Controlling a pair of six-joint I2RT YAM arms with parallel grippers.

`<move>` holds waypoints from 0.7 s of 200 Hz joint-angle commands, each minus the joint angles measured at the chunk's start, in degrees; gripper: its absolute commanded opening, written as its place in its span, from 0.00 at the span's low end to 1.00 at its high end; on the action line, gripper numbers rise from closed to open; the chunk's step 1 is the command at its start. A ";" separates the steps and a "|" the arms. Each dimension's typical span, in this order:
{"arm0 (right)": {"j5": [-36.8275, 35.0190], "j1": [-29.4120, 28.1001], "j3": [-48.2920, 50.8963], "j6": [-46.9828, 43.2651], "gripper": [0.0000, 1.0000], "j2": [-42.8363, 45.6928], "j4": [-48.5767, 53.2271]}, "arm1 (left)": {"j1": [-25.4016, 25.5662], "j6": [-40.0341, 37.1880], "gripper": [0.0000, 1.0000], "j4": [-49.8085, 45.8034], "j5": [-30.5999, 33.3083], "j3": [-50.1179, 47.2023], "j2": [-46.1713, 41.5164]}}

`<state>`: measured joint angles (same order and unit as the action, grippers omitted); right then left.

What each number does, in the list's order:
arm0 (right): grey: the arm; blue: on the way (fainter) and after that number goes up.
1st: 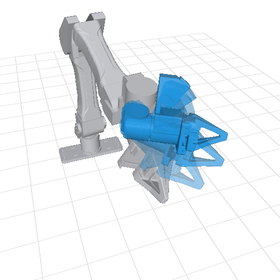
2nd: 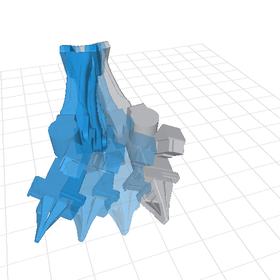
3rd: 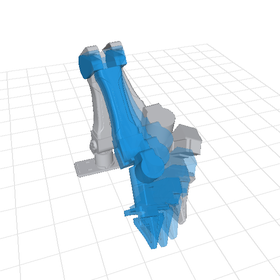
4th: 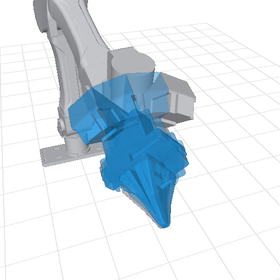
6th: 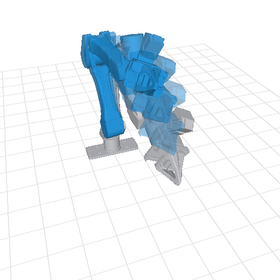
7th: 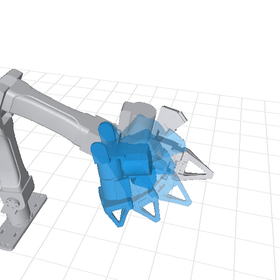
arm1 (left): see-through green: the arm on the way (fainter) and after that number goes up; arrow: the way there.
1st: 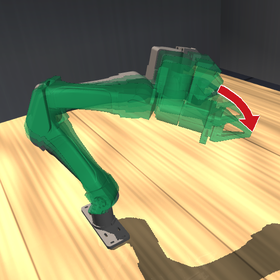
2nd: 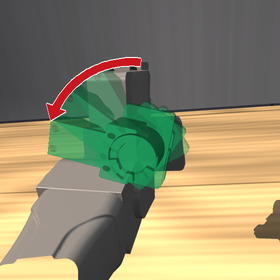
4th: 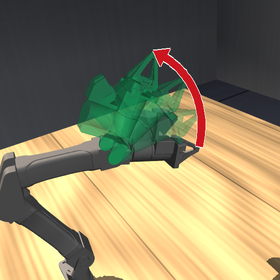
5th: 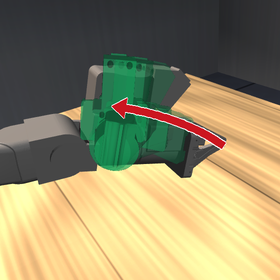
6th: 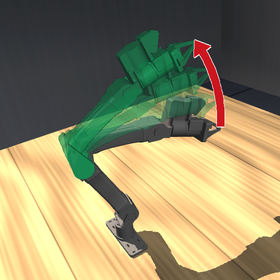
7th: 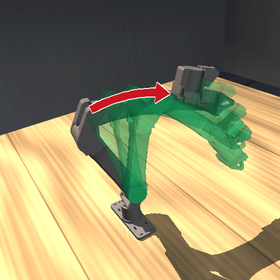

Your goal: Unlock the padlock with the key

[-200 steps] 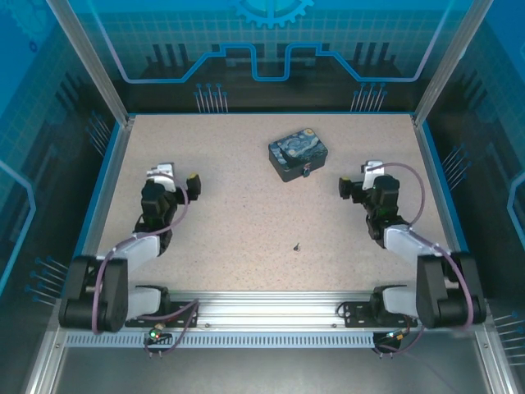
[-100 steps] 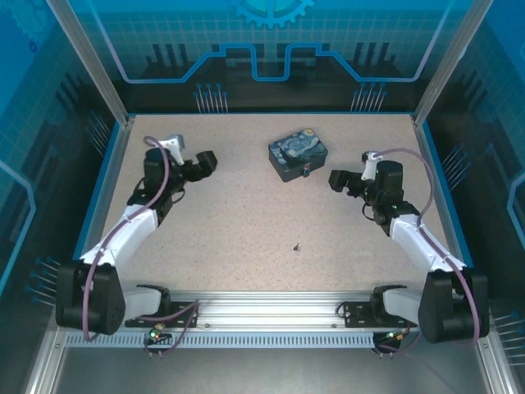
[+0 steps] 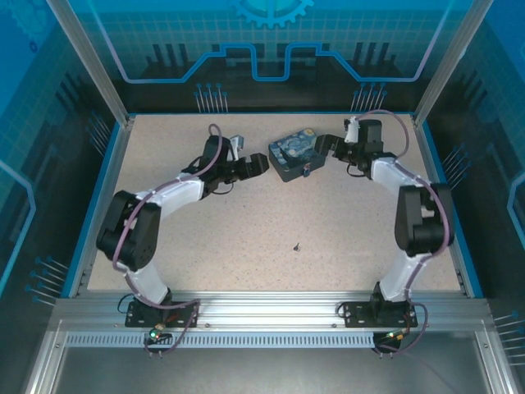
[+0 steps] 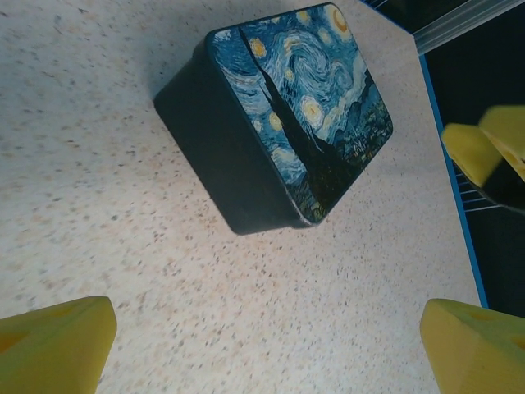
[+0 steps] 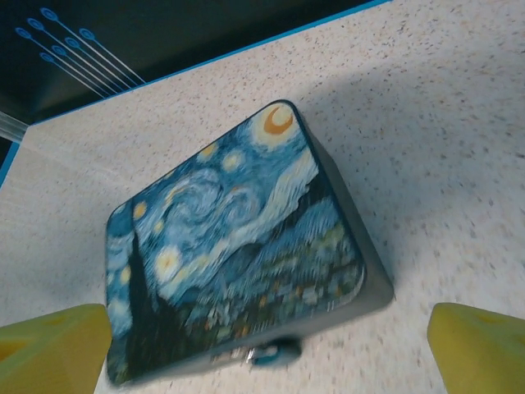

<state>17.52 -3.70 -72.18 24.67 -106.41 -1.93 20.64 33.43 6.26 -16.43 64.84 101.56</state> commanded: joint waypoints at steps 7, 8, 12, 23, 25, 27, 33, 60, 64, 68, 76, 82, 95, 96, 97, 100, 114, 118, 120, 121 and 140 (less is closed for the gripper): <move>3.40 0.16 -8.17 1.61 1.00 -8.30 1.67 | 1.25 2.93 0.96 -0.43 -1.71 6.69 6.69; 3.40 0.13 -8.38 1.61 1.00 -8.56 1.67 | 1.25 2.99 0.96 -0.40 -1.74 6.96 6.88; 3.65 0.11 -9.36 1.83 1.00 -9.62 1.73 | 1.47 3.23 0.96 -0.53 -1.97 7.91 7.91; 4.02 0.11 -11.90 2.37 1.00 -12.20 2.38 | 1.76 3.85 0.96 -0.49 -3.16 10.35 10.66; 4.32 0.10 -12.41 2.46 1.00 -12.67 2.44 | 1.83 3.99 0.96 -0.58 -3.28 10.82 11.11; 4.42 0.06 -12.75 2.53 1.00 -13.05 2.50 | 1.96 4.12 0.96 -0.64 -3.44 11.18 11.58; 4.88 0.02 -13.92 2.73 1.00 -14.19 2.91 | 2.15 4.44 0.96 -0.66 -3.57 12.44 12.81; 6.98 -0.74 -16.87 2.04 1.00 -17.45 3.87 | 3.27 4.85 0.96 -1.38 -4.44 17.67 17.64; 7.49 -0.91 -17.00 1.85 1.00 -17.68 3.91 | 3.39 4.93 0.96 -1.48 -4.65 18.46 18.28; 7.98 -0.99 -17.10 1.69 1.00 -17.77 3.83 | 3.36 5.10 0.96 -1.64 -4.75 19.17 18.88; 8.83 -1.14 -17.04 1.39 1.00 -17.87 3.57 | 3.48 5.22 0.96 -1.69 -4.92 20.47 20.03; 9.59 -1.31 -16.90 1.15 0.99 -17.87 3.34 | 3.52 5.32 0.96 -1.69 -5.18 21.42 20.76; 11.05 -1.57 -16.30 0.75 0.97 -17.56 2.62 | 3.36 4.86 0.96 -2.47 -5.03 23.65 22.33; 11.09 -1.57 -16.27 0.79 0.97 -17.54 2.58 | 3.40 4.79 0.96 -2.57 -5.03 23.83 22.44; 11.11 -1.61 -16.21 0.72 0.97 -17.48 2.57 | 3.38 4.71 0.96 -2.66 -4.98 24.06 22.53; 11.40 -1.66 -16.00 0.70 0.97 -17.37 2.46 | 3.41 4.43 0.96 -3.12 -4.87 24.70 22.96; 12.45 -2.09 -15.17 0.32 0.96 -16.79 2.46 | 3.27 3.15 0.96 -5.41 -4.07 27.45 24.58; 12.73 -2.24 -14.91 0.21 0.96 -16.61 2.49 | 3.34 2.85 0.96 -6.09 -3.99 28.16 24.97; 12.83 -2.26 -14.81 0.10 0.96 -16.52 2.54 | 3.28 2.73 0.96 -6.31 -3.97 28.52 25.10; 12.90 -2.31 -14.69 0.02 0.96 -16.45 2.54 | 3.32 2.67 0.96 -6.46 -3.97 28.64 25.23; 13.88 -3.16 -12.78 -0.73 0.95 -14.93 2.52 | 3.10 2.08 0.96 -8.38 -3.55 30.30 26.39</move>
<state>27.05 -5.08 -86.96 25.39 -123.42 0.30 23.92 37.19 2.00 -19.35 91.94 126.04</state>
